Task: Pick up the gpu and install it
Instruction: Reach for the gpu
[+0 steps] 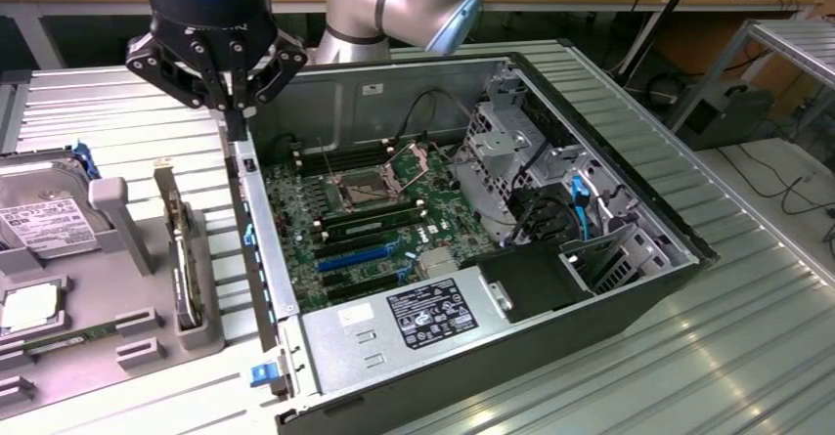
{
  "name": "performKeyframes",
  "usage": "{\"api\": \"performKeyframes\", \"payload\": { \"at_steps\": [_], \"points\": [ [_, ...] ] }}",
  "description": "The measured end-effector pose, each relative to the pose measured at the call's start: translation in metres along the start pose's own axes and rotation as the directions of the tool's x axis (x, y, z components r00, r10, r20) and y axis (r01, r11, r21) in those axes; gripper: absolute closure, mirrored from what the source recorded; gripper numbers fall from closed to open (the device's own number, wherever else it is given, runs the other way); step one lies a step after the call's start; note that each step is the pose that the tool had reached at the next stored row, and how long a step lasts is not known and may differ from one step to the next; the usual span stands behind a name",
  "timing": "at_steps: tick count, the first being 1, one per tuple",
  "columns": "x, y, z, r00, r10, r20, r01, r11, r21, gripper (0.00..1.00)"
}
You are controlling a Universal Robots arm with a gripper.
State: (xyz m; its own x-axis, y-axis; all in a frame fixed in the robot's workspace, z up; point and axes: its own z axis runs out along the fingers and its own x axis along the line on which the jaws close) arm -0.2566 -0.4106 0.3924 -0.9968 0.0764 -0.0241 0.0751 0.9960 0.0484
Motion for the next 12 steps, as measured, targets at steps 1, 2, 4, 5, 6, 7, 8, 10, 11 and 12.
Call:
{"api": "performKeyframes", "payload": {
  "at_steps": [1, 2, 4, 5, 6, 7, 8, 10, 11, 12],
  "points": [
    [0.0005, 0.0, 0.0, 1.0, 0.0, 0.0, 0.0, 1.0, 0.0, 0.89],
    [0.0006, 0.0, 0.0, 1.0, 0.0, 0.0, 0.0, 1.0, 0.0, 0.89],
    [0.0006, -0.0001, 0.0, 1.0, 0.0, 0.0, 0.0, 1.0, 0.0, 0.89],
    [0.0007, -0.0001, 0.0, 1.0, 0.0, 0.0, 0.0, 1.0, 0.0, 0.89],
    [0.0007, -0.0001, 0.0, 1.0, 0.0, 0.0, 0.0, 1.0, 0.0, 0.89],
    [0.0008, -0.0001, 0.0, 1.0, 0.0, 0.0001, 0.0, 1.0, 0.0, 0.89],
    [0.0013, -0.0001, 0.0, 1.0, 0.0, 0.0001, 0.0, 1.0, 0.0, 0.89],
    [0.0024, -0.0002, -0.0001, 1.0, 0.0, 0.0, 0.0, 1.0, 0.0, 0.89],
    [0.0031, -0.0003, -0.0001, 1.0, 0.0, 0.0, 0.0, 1.0, -0.0001, 0.89],
    [0.0054, -0.0005, -0.0002, 1.0, 0.0, 0.0, 0.0, 1.0, -0.0002, 0.89]
  ]
}}
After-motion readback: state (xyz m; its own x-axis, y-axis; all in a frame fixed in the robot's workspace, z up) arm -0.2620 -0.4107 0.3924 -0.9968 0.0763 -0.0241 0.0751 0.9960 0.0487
